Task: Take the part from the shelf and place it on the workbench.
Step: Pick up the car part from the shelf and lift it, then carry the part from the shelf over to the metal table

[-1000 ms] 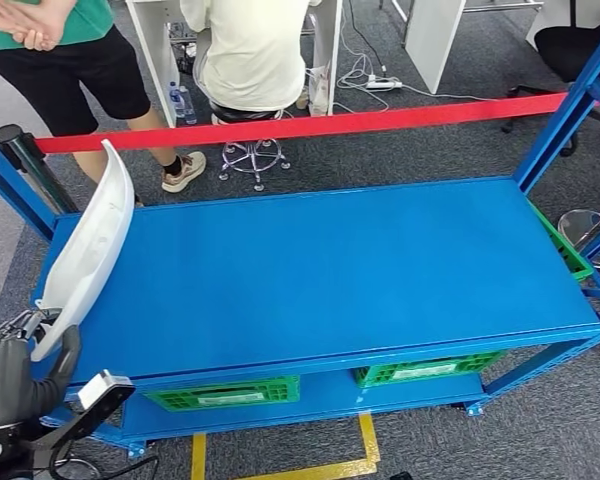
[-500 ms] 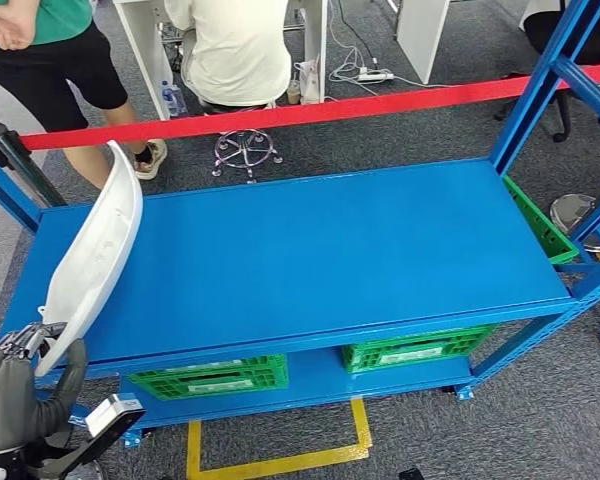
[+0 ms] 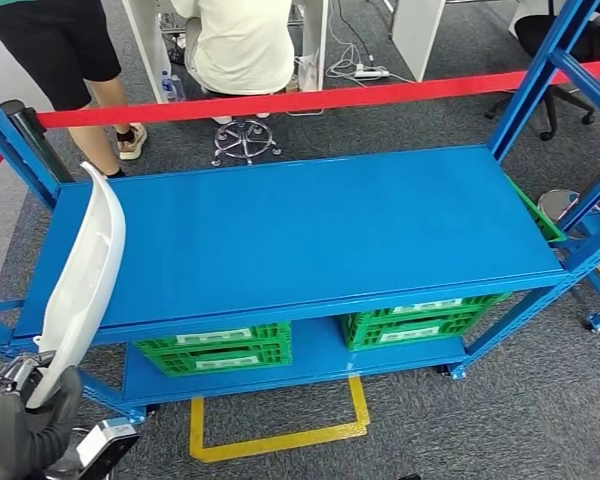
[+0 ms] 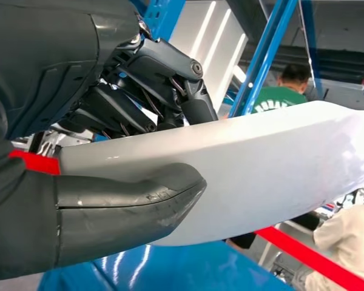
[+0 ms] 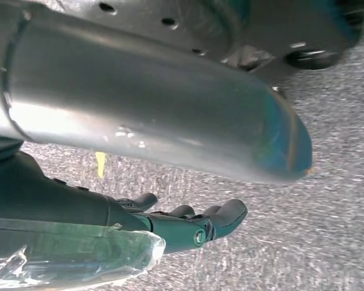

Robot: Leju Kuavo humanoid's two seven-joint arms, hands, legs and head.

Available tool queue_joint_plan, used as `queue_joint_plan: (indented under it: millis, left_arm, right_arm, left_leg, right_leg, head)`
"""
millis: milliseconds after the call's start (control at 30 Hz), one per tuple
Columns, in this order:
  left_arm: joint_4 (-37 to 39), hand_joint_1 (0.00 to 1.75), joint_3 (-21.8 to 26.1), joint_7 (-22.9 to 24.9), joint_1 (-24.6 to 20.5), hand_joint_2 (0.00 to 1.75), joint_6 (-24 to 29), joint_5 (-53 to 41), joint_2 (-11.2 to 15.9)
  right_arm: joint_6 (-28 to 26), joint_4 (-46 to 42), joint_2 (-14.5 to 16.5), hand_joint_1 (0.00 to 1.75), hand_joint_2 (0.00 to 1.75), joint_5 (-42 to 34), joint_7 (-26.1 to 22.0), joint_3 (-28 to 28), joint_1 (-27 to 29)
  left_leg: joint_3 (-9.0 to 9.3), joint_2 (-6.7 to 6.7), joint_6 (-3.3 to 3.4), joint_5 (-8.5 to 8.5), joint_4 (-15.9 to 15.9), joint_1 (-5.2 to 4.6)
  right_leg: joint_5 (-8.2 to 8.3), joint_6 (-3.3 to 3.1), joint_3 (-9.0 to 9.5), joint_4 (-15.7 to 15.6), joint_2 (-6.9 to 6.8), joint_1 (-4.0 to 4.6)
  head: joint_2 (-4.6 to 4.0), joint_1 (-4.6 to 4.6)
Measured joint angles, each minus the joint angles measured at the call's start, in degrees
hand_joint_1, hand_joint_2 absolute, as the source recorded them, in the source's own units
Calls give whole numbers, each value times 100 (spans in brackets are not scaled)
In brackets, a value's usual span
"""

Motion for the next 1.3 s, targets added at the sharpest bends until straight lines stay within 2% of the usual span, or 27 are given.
queue_joint_plan:
  millis: [33,100,167,200,267,333,367,400,433,467,500,567,600,667,733,767,833,867,900,933,967,1033,1100,1133,1200,1233,1300]
  left_arm:
    - [-1,175,0,0,15,175,1,1,-7]
    - [-2,175,0,-1,35,175,2,1,-15]
    - [-2,175,-1,-2,44,175,4,1,-16]
    - [-3,175,-2,-2,50,175,5,1,-18]
    - [-6,175,-4,0,68,175,5,0,-21]
    - [-5,175,-8,14,81,175,0,-15,-24]
    - [-5,175,-9,26,86,175,-2,-28,-25]
    - [-5,175,-10,39,93,175,-2,-40,-27]
    - [-5,175,-11,46,104,175,3,-51,-28]
    - [-5,175,-11,50,115,175,11,-58,-30]
    - [-6,175,-11,46,124,175,24,-63,-32]
    - [-6,175,-13,30,130,175,55,-73,-35]
    - [-6,175,-15,19,129,175,70,-74,-35]
    - [-6,175,-24,1,122,175,102,-70,-35]
    - [-5,175,-45,-14,103,175,131,-56,-36]
    - [-2,175,-61,-17,94,175,143,-46,-36]
    - [15,175,-102,-20,79,175,159,-22,-33]
    - [29,175,-125,-20,74,175,169,-12,-31]
    - [45,175,-148,-19,70,175,181,5,-31]
    - [61,175,-167,-18,66,175,197,26,-28]
    - [77,175,-182,-12,61,175,217,44,-23]
    - [99,175,-212,4,53,175,257,67,-7]
    - [108,175,-248,14,46,175,283,69,13]
    - [110,175,-267,15,38,175,288,69,23]
    - [113,175,-297,15,17,175,292,72,49]
    - [114,175,-306,15,7,175,292,76,62]
    - [120,175,-315,15,-9,175,295,98,87]
  right_arm:
    - [-3,0,-4,0,0,3,0,0,-7]
    - [-8,0,-9,0,0,10,0,0,-21]
    - [-9,1,-8,0,0,15,0,0,-20]
    - [-8,1,-8,0,0,16,0,0,-17]
    - [-12,2,-11,0,0,19,1,0,-9]
    - [-21,2,-20,0,0,24,19,1,-8]
    - [-26,3,-24,0,0,26,36,2,-7]
    - [-26,3,-26,0,0,28,56,6,-5]
    - [-25,4,-28,0,0,30,71,13,-1]
    - [-23,4,-28,0,0,30,79,21,2]
    - [-21,4,-28,0,0,28,75,28,4]
    - [-2,4,-28,0,0,18,33,36,-12]
    - [18,4,-28,0,0,13,4,37,-25]
    - [78,5,-28,0,0,11,-53,40,-39]
    - [133,4,-27,0,0,14,-114,46,-44]
    - [154,3,-26,0,0,14,-141,50,-51]
    - [187,-1,-21,0,0,12,-169,59,-67]
    - [205,-1,-19,0,0,5,-172,63,-73]
    - [221,-2,-18,0,0,-3,-171,66,-76]
    - [235,-1,-18,0,0,-16,-164,68,-76]
    - [249,-1,-19,0,0,-28,-152,68,-73]
    - [272,0,-20,0,0,-51,-118,68,-68]
    - [283,0,-21,0,0,-67,-99,68,-74]
    - [289,0,-22,0,0,-72,-97,68,-77]
    - [304,-1,-18,0,0,-77,-95,68,-70]
    - [310,-1,-15,0,0,-79,-93,68,-66]
    - [319,-1,-10,0,0,-84,-97,67,-64]
  left_leg:
    - [-40,2,-24,37,18,-8]
    - [-91,10,-84,117,40,-22]
    - [-119,15,-148,177,42,-15]
    - [-140,2,-184,119,74,-7]
    - [-245,-33,-255,-293,413,14]
    - [-414,-50,-308,-853,1122,40]
    - [-462,-51,-324,-998,1436,51]
    - [-441,-52,-333,-1008,1598,59]
    - [-325,-54,-334,-904,1547,65]
    - [-113,-64,-324,-737,1285,68]
    - [155,-107,-302,-585,885,70]
    - [583,-223,-242,-454,148,66]
    - [666,-267,-216,-460,-36,57]
    - [644,-247,-164,-447,-133,44]
    - [576,-174,-70,-369,-183,56]
    - [532,-133,-21,-323,-204,65]
    - [430,-62,26,-240,-192,52]
    - [370,-25,32,-198,-181,40]
    - [306,11,35,-155,-169,28]
    - [243,41,33,-116,-153,18]
    - [183,65,28,-82,-136,10]
    - [92,101,-1,-23,-97,-11]
    - [35,144,-49,47,-63,-30]
    - [10,169,-75,87,-54,-35]
    - [-42,179,-140,111,-33,-30]
    - [-80,139,-175,-3,41,-25]
    - [-210,22,-237,-501,492,0]
  right_leg:
    - [31,-19,300,-442,-15,8]
    - [-45,-60,595,-982,-29,26]
    - [-17,-129,559,-1052,-21,26]
    - [26,-179,529,-1058,-25,19]
    - [132,-276,439,-1075,-39,-1]
    - [235,-313,333,-1062,-41,4]
    - [287,-314,272,-1047,-35,6]
    - [335,-308,207,-1027,-27,7]
    - [380,-298,133,-1002,-13,7]
    - [420,-282,58,-975,8,4]
    - [456,-261,-10,-951,29,1]
    - [536,-203,-129,-907,68,6]
    - [582,-167,-178,-899,86,4]
    - [671,-83,-248,-909,126,-6]
    - [529,-16,-350,-805,110,-14]
    - [325,6,-433,-607,86,-15]
    - [-205,40,-642,114,42,-21]
    - [-361,52,-713,475,37,-23]
    - [-387,60,-721,708,35,-23]
    - [-284,58,-636,742,33,-21]
    - [-106,46,-447,559,23,-18]
    - [132,-2,149,-244,-63,3]
    - [94,-40,597,-949,-145,33]
    - [47,-46,666,-1102,-151,46]
    - [77,-99,593,-1159,-110,32]
    - [118,-151,551,-1168,-101,19]
    - [226,-246,451,-1158,-90,0]
  head:
    - [0,-3]
    - [0,-8]
    - [0,-8]
    - [0,-10]
    - [0,-25]
    - [0,-39]
    - [0,-40]
    - [0,-41]
    - [0,-42]
    - [0,-43]
    - [0,-44]
    - [0,-39]
    - [0,-38]
    - [0,-37]
    - [0,-25]
    - [0,-11]
    - [0,9]
    - [0,12]
    - [0,12]
    - [0,13]
    - [0,13]
    - [0,14]
    - [0,9]
    - [0,8]
    - [0,9]
    - [0,0]
    - [0,-15]
